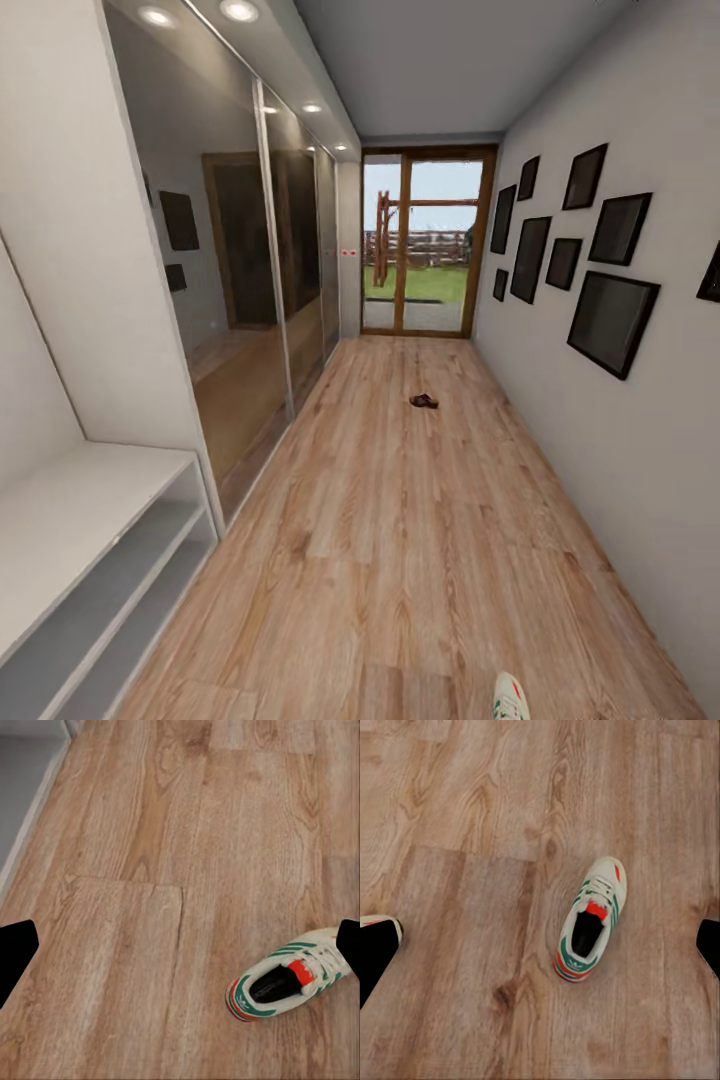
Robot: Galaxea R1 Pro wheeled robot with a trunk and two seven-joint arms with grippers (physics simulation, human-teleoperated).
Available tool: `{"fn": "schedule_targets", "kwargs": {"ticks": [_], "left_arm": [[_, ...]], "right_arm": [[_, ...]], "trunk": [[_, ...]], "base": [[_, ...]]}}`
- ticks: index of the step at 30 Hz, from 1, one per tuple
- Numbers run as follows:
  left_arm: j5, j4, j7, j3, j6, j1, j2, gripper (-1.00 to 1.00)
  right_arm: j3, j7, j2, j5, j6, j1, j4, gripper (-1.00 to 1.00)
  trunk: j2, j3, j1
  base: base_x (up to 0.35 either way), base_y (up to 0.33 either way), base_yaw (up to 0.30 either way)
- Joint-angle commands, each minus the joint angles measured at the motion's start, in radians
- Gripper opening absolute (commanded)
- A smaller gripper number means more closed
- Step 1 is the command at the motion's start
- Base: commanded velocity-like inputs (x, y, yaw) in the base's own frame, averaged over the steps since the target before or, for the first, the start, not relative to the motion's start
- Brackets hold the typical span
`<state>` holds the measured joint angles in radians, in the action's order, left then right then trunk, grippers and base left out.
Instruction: Pick up the two gym shoes and the two sandals from the corridor floor and place them onto the hallstand (shoe rack) in the corridor, making sure they are on the rack and not on the floor. Arrange them so the two gym shoes are next to each other and the two sandals are next to each other.
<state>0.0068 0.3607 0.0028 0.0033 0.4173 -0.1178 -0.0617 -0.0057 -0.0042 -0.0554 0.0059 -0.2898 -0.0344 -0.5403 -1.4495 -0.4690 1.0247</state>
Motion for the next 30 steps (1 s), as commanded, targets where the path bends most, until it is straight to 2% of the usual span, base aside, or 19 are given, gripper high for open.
{"fn": "schedule_targets", "kwargs": {"ticks": [1,20,30], "left_arm": [[0.001,0.0,0.0,0.0,0.003,0.0,0.0,1.0],[0.001,-0.001,0.0,0.0,0.003,0.0,0.0,1.0],[0.001,-0.002,0.0,0.001,0.003,0.0,-0.001,1.0]], "right_arm": [[0.0,0.0,0.0,0.001,-0.003,-0.001,0.001,1.0],[0.0,0.0,0.0,0.0,-0.003,-0.001,0.0,1.0],[0.0,0.0,0.0,0.001,-0.003,-0.001,0.0,1.0]], "trunk": [[0.0,-0.001,0.0],[0.0,-0.001,0.0],[0.0,-0.001,0.0]], "base": [[0.167,-0.08,-0.268],[0.02,-0.01,-0.268],[-0.154,0.0,-0.268]]}}
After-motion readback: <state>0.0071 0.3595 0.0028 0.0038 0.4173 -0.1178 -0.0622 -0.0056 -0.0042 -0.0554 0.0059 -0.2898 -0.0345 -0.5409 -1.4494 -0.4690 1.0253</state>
